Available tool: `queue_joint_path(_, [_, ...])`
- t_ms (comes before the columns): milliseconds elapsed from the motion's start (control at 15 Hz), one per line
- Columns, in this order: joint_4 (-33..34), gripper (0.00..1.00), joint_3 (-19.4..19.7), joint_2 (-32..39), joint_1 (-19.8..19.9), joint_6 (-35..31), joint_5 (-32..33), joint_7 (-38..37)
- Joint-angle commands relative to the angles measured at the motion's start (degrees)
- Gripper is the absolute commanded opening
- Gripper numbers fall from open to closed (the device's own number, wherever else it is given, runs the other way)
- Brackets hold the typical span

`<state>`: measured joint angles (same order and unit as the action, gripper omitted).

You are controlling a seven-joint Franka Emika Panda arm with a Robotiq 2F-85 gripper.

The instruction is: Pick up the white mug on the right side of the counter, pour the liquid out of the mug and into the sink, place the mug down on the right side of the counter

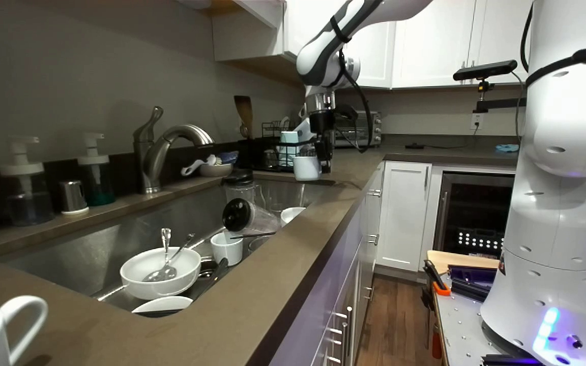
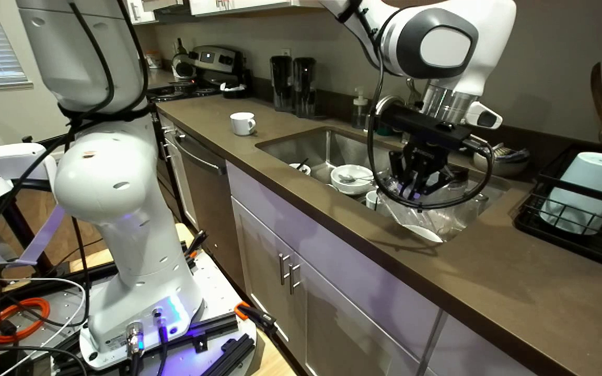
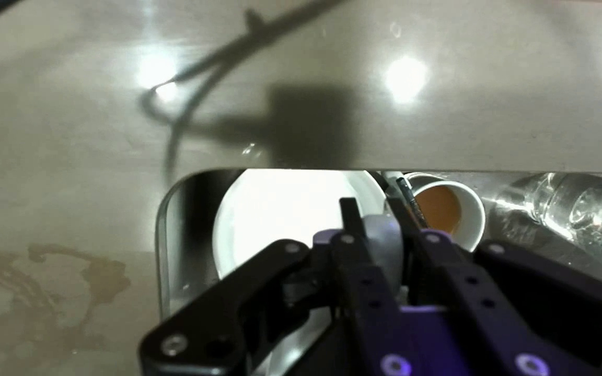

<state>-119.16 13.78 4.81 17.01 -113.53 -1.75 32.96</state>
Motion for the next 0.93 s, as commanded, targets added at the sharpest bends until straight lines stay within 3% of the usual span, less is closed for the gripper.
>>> queue_joint_path(0, [-1.89,0.04,-1.16,-2.22,-1.49,-1.95,3.21,5.12])
queue_joint_path(867, [-13.86,0.04,-5.92,-12.27,-8.87,-9.42,27.44,9.66])
